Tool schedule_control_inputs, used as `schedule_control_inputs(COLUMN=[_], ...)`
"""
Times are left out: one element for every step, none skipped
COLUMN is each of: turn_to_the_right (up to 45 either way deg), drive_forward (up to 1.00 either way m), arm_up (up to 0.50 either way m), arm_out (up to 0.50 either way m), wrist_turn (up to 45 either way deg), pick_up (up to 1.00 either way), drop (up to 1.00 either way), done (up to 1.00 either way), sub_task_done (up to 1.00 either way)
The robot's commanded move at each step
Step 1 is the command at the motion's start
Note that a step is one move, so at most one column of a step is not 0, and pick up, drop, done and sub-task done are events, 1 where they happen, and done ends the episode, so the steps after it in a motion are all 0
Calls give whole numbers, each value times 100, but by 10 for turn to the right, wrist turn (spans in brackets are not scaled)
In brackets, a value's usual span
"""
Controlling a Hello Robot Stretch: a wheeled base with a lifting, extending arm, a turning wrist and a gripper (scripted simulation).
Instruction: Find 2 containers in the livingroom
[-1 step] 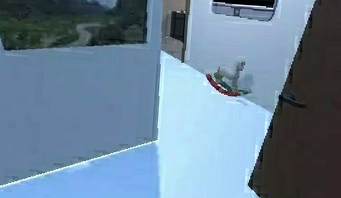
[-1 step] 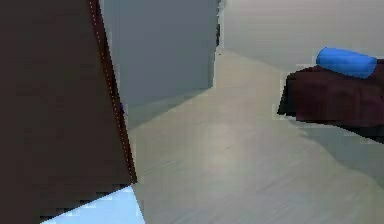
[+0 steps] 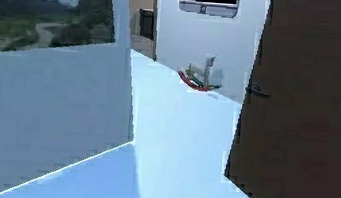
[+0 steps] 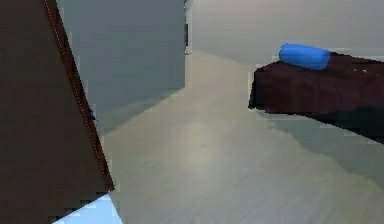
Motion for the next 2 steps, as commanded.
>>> schedule_control_inputs(turn_to_the_right=[0, 0], drive_forward=[100, 100], arm_up=[0, 0], arm_out=[0, 0], wrist_turn=[0, 0], pick_up=[0, 0], drop=[0, 0], done=[0, 0], sub_task_done=[0, 0])
